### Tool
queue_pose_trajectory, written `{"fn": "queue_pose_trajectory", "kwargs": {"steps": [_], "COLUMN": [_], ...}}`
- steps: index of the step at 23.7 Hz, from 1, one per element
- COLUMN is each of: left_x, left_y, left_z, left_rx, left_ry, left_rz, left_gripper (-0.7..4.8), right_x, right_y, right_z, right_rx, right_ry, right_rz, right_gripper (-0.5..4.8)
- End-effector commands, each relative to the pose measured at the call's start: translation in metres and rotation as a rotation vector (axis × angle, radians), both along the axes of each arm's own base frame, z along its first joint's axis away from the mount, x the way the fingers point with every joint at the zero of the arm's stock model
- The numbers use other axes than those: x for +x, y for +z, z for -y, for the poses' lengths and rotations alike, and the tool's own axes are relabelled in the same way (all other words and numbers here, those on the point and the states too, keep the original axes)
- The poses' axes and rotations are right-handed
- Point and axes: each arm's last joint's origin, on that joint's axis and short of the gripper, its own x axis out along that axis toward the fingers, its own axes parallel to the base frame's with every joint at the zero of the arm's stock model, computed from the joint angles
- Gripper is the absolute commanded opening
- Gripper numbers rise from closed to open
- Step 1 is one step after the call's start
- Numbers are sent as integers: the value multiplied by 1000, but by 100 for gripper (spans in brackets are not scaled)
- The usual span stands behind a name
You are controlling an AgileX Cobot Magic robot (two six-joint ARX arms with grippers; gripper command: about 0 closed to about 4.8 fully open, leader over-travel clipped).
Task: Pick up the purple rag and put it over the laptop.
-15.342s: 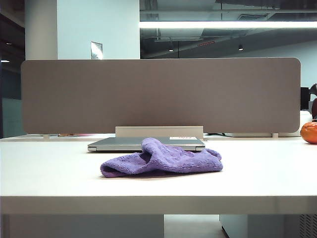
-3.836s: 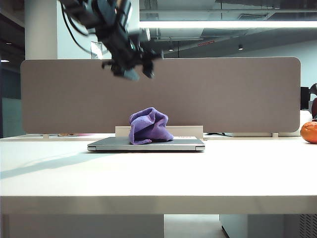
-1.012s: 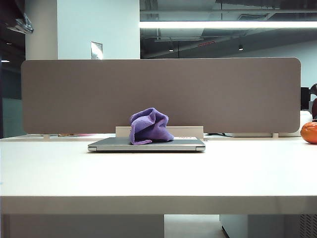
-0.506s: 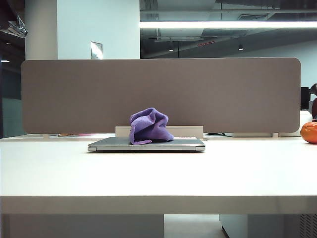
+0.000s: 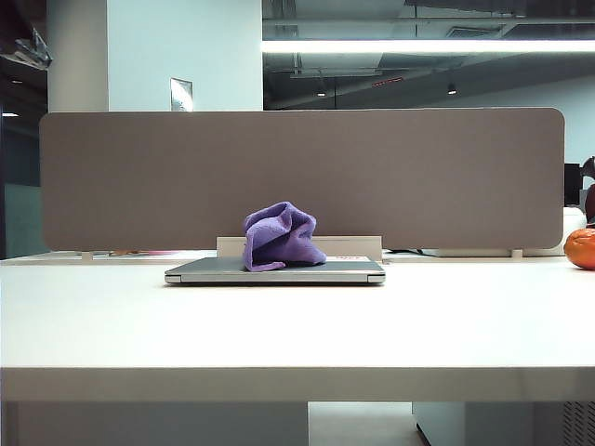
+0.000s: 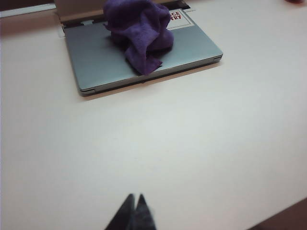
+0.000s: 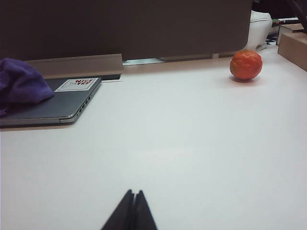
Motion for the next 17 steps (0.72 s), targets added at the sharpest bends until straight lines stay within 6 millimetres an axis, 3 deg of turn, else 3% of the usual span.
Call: {"fn": "queue_pose_trajectory", "kwargs": {"steps": [1, 11, 17], "left_x": [1, 3, -4], "left_y": [3, 3, -22], "left_z": [-2, -29, -34], "left_rx": [31, 3, -37], "left_ry": [54, 239, 265], "left_rz": [38, 117, 240], "left_gripper": [-6, -6, -6], "right_x": [0, 0, 0], "right_y": [0, 0, 0], "right_z": [0, 0, 0], "right_rx": [-3, -3, -3], "right_ry": [-1, -1, -1], "right_rz": [9, 9, 9], "right_gripper": [22, 22, 22]}}
